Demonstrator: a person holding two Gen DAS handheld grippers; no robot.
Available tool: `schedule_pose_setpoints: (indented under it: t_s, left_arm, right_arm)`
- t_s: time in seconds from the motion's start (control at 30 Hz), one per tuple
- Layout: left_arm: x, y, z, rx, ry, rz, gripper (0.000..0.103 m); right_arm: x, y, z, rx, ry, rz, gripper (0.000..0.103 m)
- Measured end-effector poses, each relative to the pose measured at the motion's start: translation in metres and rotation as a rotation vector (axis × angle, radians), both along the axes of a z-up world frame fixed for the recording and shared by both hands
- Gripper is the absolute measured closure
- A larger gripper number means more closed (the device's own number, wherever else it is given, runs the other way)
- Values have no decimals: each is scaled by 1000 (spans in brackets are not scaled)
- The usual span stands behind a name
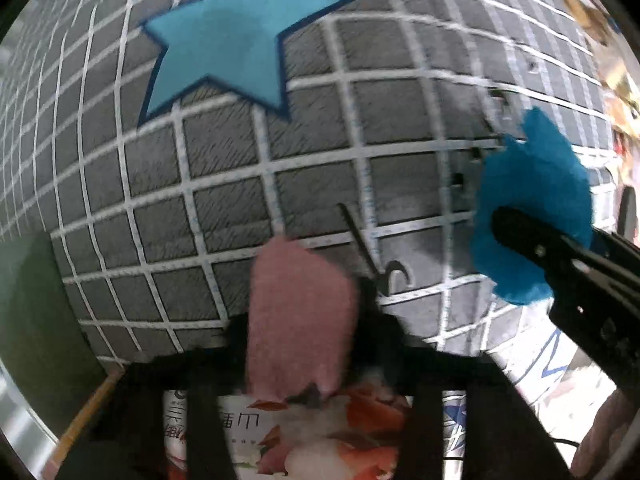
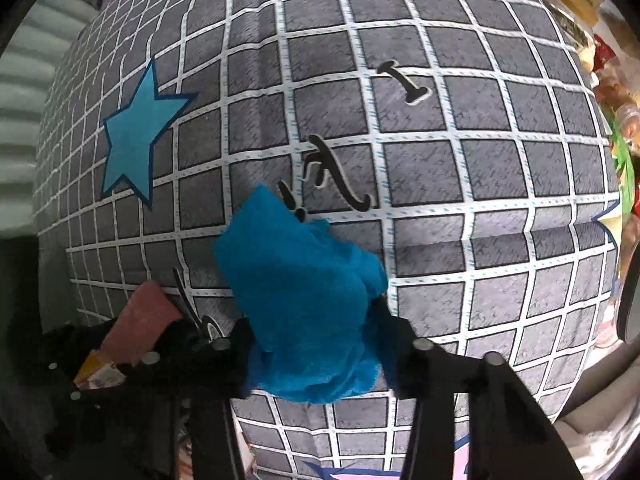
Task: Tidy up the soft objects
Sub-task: 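Grasp the pink knit item with left tool while right tool grasps blue cloth, then carry pink knit item and blue cloth with both tools over the box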
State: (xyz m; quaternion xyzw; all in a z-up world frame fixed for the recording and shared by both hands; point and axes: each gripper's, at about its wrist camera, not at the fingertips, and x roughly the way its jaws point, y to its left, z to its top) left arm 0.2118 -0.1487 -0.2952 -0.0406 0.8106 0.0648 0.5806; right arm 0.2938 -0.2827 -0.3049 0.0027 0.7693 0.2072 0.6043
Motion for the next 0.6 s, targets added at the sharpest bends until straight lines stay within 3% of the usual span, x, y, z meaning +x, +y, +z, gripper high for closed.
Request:
schedule_pose_setpoints:
  t_s: [0.07,0.37,0.6]
  left_arm:
    - [5,-5,5,-17,-28,0,69]
    - [7,-7,52,45,-177,-35,69]
    - [15,-3,95,45,-261,-51,69]
  right_arm:
    - [2,-13,3,17,7,-26,59]
    - [4,-35,33,74,-18,-87,59]
    - [3,-50,65,109,-57,-114,59]
